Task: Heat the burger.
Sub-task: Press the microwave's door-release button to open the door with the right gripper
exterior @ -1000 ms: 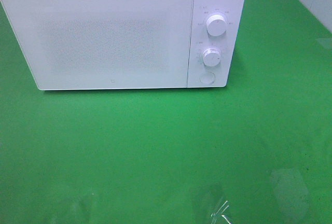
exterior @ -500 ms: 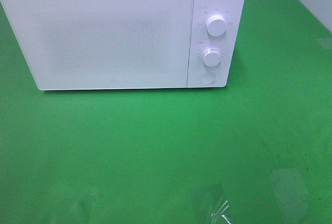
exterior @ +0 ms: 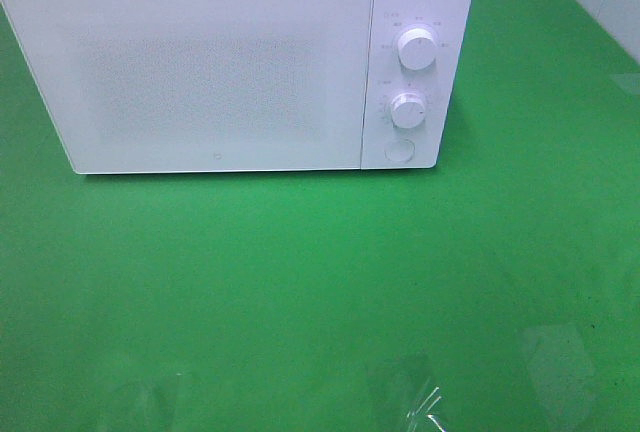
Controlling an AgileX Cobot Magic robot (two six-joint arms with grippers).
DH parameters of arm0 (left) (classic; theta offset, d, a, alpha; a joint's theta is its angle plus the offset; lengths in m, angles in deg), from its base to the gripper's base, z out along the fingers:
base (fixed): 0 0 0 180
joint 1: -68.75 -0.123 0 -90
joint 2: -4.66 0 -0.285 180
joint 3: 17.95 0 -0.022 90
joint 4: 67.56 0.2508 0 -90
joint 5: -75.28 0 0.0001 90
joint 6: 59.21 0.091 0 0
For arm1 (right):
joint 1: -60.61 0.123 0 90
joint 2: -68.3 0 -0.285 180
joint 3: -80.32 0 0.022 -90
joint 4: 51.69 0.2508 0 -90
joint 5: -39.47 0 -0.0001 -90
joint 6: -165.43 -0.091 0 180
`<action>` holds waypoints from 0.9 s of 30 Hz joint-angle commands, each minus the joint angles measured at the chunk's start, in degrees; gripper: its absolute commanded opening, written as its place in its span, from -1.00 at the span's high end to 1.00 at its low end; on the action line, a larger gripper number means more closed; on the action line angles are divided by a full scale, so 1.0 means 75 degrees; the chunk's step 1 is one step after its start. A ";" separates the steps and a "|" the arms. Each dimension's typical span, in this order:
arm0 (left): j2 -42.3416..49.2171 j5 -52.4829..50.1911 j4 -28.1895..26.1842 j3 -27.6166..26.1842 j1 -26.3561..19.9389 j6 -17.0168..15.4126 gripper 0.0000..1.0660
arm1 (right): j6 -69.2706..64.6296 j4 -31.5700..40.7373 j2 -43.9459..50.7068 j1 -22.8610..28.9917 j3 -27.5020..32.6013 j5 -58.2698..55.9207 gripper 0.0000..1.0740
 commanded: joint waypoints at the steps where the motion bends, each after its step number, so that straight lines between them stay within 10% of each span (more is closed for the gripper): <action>1: 0.0115 -0.0076 -0.0046 0.0015 -0.0015 0.0015 -0.83 | -0.0038 -0.0015 0.0206 -0.0038 -0.0053 0.0038 -0.42; 27: 0.0115 -0.0076 -0.0046 0.0015 -0.0015 0.0015 -0.83 | -0.0214 -0.0061 -0.3163 -0.0038 -0.0581 0.3094 -0.42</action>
